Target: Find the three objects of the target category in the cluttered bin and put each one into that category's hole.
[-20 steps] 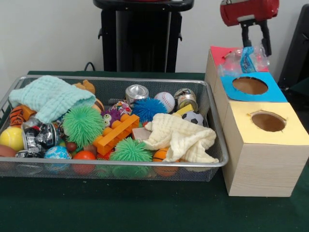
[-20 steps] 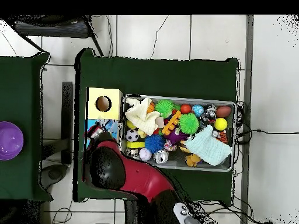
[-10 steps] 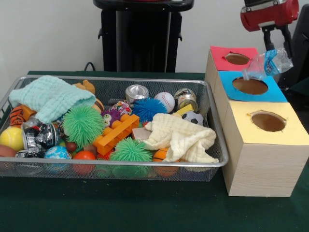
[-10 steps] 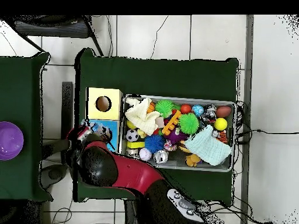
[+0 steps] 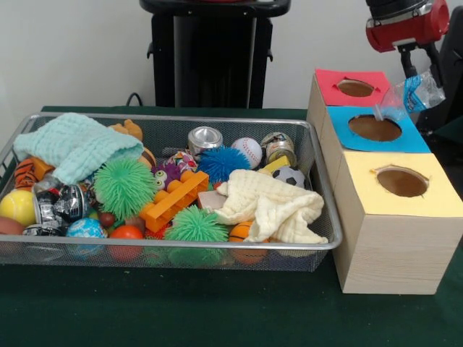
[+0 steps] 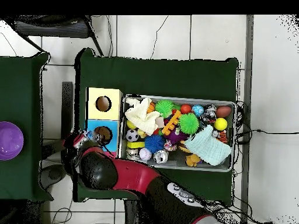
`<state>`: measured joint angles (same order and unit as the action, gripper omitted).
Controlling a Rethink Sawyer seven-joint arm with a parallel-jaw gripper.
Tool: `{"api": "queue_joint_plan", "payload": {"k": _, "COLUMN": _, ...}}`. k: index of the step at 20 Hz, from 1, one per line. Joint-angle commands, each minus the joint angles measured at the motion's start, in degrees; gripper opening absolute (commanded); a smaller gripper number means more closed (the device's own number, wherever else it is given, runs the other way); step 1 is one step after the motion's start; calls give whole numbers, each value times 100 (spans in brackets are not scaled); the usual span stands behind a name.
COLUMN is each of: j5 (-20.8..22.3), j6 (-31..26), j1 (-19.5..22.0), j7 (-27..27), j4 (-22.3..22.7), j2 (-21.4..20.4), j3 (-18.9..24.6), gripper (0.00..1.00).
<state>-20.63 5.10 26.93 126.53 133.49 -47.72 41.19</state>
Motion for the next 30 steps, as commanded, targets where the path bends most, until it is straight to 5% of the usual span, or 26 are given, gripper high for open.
{"api": "queue_joint_plan", "payload": {"k": 1, "j5": 212, "j6": 352, "j1": 254, "j7": 1391, "j4": 7, "j2": 384, "j3": 383, "gripper": 0}}
{"api": "queue_joint_plan", "payload": {"k": 30, "j5": 967, "j6": 772, "j1": 156, "j7": 877, "j4": -768, "j2": 511, "j3": 199, "gripper": 0}}
